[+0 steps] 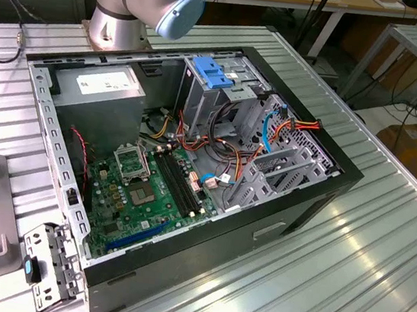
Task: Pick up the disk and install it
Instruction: 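Pick up the disk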
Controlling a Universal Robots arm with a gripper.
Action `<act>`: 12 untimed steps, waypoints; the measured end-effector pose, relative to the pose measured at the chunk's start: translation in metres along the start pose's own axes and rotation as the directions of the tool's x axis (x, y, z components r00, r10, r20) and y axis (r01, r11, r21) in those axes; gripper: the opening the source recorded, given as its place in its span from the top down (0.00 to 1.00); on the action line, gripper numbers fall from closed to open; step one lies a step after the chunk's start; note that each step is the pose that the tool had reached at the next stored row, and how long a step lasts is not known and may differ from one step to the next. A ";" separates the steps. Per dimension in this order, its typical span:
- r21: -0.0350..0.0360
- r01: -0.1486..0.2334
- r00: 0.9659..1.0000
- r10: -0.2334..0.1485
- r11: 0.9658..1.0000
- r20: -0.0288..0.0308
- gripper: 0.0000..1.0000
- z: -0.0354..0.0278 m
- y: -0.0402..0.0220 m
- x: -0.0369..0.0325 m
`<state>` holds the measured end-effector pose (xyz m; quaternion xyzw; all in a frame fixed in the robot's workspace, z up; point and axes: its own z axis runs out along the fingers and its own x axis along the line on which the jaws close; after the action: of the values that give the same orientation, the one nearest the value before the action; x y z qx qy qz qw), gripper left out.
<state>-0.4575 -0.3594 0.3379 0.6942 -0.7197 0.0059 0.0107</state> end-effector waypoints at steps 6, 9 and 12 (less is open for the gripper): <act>0.000 0.000 1.000 0.000 1.000 0.000 0.63 -0.0100 0.0001 0.0002; 0.000 0.000 1.000 0.000 1.000 0.000 0.63 -0.0137 0.0001 0.0003; 0.000 0.000 1.000 0.000 1.000 0.000 0.63 -0.0143 0.0000 0.0003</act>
<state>-0.4575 -0.3594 0.3522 0.6942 -0.7197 0.0059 0.0107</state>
